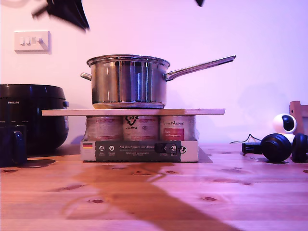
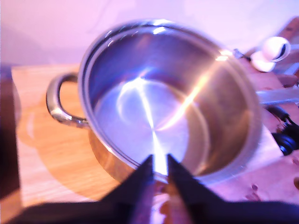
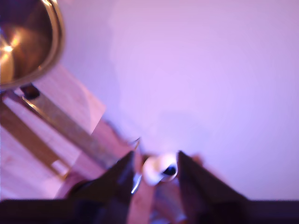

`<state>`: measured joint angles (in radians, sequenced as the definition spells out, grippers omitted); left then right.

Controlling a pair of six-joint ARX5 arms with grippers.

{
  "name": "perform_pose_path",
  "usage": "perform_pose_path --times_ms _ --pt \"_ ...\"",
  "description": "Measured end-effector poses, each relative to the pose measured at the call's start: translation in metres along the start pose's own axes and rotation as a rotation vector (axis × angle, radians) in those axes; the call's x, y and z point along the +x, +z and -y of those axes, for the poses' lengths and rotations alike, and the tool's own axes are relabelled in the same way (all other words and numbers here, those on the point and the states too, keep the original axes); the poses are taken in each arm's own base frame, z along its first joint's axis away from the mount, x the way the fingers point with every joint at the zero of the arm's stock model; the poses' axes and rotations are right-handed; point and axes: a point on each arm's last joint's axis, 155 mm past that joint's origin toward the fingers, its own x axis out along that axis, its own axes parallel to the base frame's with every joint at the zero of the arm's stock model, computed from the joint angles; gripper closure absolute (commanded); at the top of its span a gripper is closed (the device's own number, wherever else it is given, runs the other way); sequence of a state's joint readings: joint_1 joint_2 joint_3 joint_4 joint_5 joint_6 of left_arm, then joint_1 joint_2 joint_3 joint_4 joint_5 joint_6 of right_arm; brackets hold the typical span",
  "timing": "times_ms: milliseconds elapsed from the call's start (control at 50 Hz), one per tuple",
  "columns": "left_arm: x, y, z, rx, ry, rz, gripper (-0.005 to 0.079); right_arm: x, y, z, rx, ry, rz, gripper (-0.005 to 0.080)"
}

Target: Pick up the large pot with both hands and place it on the shelf behind you

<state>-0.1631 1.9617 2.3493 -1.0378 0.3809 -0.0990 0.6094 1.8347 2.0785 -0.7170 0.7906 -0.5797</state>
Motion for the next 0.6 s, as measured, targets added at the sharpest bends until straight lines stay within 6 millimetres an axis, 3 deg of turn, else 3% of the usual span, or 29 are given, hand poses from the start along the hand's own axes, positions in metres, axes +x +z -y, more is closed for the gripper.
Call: perform_pose_path --times_ms 260,440,600 --pt "-0.026 0.014 0.023 0.158 0.074 0.066 0.0764 -0.017 -0.009 -0.034 0.186 0.228 -0.004 0.0765" --pt "-0.047 0.026 0.052 0.213 0.042 0.136 0.0764 -0.036 -0.004 -0.024 0.298 0.326 0.048 0.0765" --pt "-0.063 0.032 0.069 0.256 0.038 0.174 0.0764 -0.05 -0.001 -0.002 0.349 0.352 0.105 0.0765"
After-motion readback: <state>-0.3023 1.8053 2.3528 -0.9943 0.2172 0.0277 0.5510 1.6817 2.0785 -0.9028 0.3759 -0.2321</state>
